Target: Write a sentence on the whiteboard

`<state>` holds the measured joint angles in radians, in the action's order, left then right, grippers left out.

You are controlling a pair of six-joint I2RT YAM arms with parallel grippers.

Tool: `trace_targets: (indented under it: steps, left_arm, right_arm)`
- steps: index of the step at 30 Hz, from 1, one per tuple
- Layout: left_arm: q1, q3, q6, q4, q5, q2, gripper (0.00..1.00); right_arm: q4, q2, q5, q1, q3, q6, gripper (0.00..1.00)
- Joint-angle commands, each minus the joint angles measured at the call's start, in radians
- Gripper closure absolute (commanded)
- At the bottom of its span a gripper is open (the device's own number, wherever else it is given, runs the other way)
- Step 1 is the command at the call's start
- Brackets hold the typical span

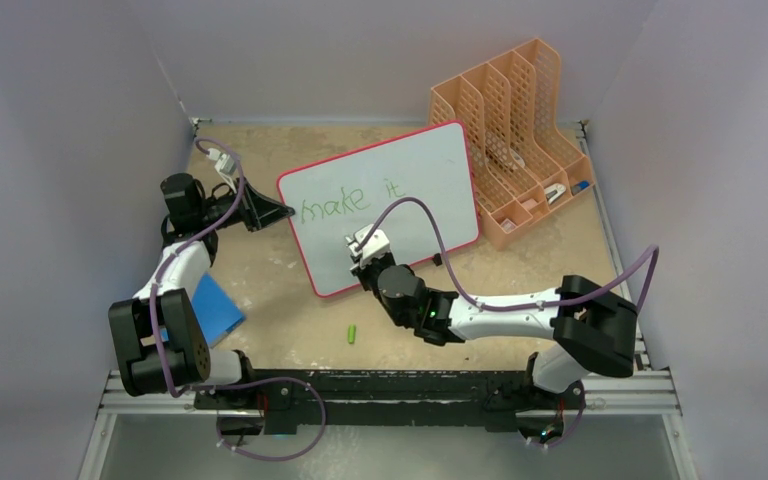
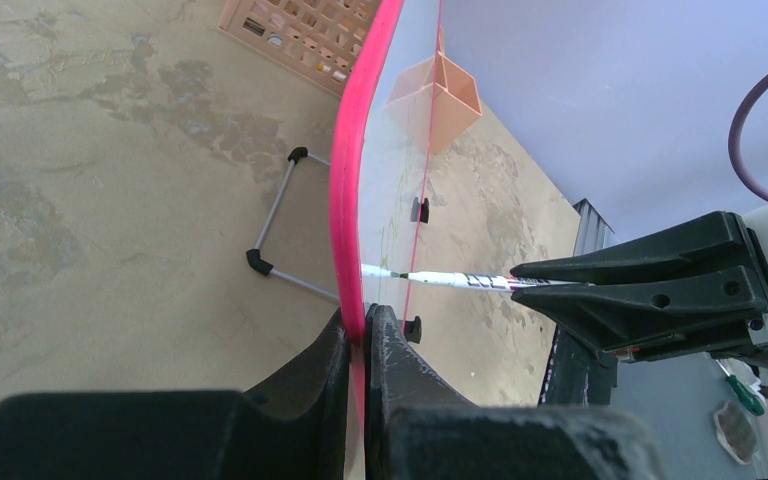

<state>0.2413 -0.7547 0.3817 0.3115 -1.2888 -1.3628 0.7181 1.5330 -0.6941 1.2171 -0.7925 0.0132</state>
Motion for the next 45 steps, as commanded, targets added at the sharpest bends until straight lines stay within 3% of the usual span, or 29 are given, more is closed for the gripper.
trace_targets:
  steps: [1, 45]
  left_arm:
    - [-0.019, -0.012, -0.040, -0.003, -0.004, 0.021, 1.00]
    - [-0.019, -0.011, -0.041, -0.007, -0.001, 0.025, 1.00]
  right_arm:
    - [0.038, 0.001, 0.016, 0.001, -0.050, 0.019, 1.00]
    - [-0.109, -0.046, 0.050, 0.002, 0.005, -0.034, 1.00]
